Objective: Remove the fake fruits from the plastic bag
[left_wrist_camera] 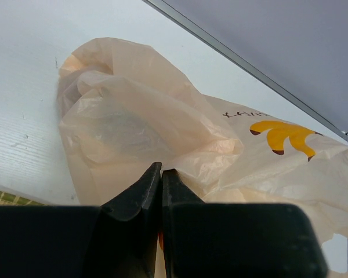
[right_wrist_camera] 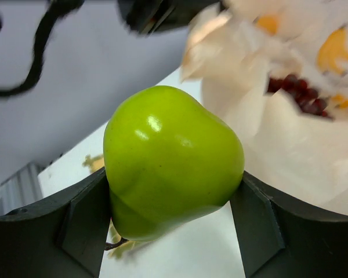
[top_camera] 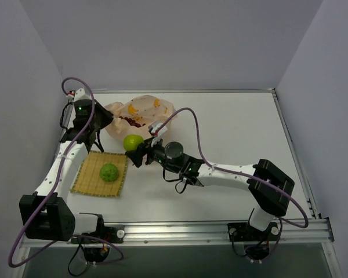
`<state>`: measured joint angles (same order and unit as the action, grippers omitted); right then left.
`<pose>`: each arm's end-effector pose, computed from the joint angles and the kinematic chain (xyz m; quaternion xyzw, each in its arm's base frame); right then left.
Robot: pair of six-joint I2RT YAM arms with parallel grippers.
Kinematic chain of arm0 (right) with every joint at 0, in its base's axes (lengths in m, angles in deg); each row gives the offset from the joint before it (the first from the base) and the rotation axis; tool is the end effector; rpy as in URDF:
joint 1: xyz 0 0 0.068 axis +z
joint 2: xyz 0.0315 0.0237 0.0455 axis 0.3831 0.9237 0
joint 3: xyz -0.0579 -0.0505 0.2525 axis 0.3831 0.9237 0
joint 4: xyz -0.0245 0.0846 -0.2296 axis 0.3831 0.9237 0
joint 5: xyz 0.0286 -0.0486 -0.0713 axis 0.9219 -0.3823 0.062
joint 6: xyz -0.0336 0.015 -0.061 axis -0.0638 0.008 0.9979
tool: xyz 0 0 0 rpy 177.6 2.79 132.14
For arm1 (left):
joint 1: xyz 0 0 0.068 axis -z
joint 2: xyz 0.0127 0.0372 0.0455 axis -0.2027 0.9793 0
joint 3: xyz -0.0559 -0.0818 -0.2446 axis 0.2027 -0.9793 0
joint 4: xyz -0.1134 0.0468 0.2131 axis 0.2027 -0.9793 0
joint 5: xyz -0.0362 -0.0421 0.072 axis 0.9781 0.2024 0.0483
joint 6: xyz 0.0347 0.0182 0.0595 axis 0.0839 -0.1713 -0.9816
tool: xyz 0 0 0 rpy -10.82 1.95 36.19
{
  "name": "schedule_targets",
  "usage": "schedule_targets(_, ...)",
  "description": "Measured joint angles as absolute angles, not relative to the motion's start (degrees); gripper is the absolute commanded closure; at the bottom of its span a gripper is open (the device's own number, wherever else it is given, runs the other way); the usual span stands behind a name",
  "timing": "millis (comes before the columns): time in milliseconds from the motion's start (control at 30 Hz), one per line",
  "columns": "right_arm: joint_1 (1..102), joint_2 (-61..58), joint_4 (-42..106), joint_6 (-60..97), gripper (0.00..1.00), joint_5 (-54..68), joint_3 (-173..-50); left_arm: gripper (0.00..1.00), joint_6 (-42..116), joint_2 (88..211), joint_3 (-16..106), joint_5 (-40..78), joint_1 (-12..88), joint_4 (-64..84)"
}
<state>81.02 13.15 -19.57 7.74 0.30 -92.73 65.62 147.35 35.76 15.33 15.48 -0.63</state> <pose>0.2024 0.3326 0.3007 -0.2265 0.5821 0.4866 0.6108 0.3075 -0.0252 0.3298 -0.2357 0.7813 -0.2492 0.5215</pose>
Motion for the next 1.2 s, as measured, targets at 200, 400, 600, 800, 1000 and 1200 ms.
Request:
schedule_targets(200, 89.74, 15.38, -19.02, 5.45, 0.66, -2.28, -88.93, 0.98, 65.54, 146.28, 35.74, 17.59, 15.11, 0.07)
schedule_targets(400, 91.12, 27.14, -17.32, 3.07, 0.66, -6.32, -93.98, 0.98, 64.49, 143.15, 35.74, 18.31, 15.05, 0.27)
schedule_targets(600, 90.2, 33.65, -13.49, 1.86, 0.66, -10.67, -101.13, 0.98, 63.94, 140.88, 35.74, 18.33, 15.05, 0.49)
schedule_targets(800, 89.29, 37.06, -12.86, 0.6, 0.61, -12.99, -105.85, 0.98, 63.94, 140.9, 35.74, 18.37, 15.05, 0.53)
schedule_targets(1000, 88.94, 41.84, -10.92, -0.17, 0.58, -12.86, -109.85, 0.98, 63.96, 140.9, 35.74, 18.61, 15.05, 0.55)
schedule_targets(1200, 88.96, 43.99, -9.56, -0.17, 0.53, -12.18, -111.92, 0.98, 64.01, 140.9, 35.72, 18.79, 14.98, 0.58)
